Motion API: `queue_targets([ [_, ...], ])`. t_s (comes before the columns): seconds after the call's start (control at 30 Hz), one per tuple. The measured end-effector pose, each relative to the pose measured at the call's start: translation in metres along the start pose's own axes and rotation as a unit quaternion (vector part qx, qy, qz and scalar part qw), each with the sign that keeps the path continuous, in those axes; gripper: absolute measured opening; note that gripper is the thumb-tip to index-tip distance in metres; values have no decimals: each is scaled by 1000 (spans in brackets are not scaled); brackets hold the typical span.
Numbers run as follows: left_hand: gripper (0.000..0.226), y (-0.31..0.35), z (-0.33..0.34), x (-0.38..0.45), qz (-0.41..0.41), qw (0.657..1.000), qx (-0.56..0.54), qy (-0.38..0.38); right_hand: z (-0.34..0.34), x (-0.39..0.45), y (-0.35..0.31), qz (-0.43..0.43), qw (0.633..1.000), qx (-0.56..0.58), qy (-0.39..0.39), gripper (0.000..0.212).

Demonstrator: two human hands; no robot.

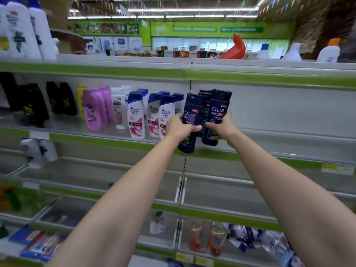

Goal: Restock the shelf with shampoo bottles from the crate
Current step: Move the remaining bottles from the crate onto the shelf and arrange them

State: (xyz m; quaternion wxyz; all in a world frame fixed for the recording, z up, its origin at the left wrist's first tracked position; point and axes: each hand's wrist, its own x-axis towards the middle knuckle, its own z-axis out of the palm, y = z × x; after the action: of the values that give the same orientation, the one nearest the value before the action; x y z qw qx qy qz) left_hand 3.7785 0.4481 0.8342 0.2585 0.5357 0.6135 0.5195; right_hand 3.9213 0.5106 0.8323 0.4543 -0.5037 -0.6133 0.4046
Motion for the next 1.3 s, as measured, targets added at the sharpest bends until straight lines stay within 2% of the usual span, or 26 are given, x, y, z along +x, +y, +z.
queue_targets([
  [0.27, 56, 2, 18, 16, 6, 999, 3, 41, 10, 40, 28, -7, 998, 16, -65, 47],
  [0.43, 59, -4, 17, 25, -6, 998, 22, 58, 16, 54, 32, 27, 997, 49, -49, 41],
  [0.63, 64, -6, 27, 34, -3, 996, 44, 72, 20, 67, 39, 39, 999, 30, -9, 41],
  [0.77, 65, -4, 38, 37, 1, 994, 80, 80, 20, 71, 39, 38, 999, 24, -9, 38],
  [0.9, 70, -5, 49, 43, 1, 989, 114, 99, 15, 68, 41, 38, 998, -39, 21, 48],
  [1.0, 72, -2, 56, 44, 1, 986, 134, 103, 4, 63, 42, 20, 994, -100, 27, 49],
  [1.13, 76, 0, 63, 44, -9, 981, 158, 116, -5, 52, 40, 3, 994, -111, -8, 49],
  [1.3, 76, -4, 71, 44, -18, 978, 174, 112, -5, 39, 37, 5, 994, -97, -53, 40],
])
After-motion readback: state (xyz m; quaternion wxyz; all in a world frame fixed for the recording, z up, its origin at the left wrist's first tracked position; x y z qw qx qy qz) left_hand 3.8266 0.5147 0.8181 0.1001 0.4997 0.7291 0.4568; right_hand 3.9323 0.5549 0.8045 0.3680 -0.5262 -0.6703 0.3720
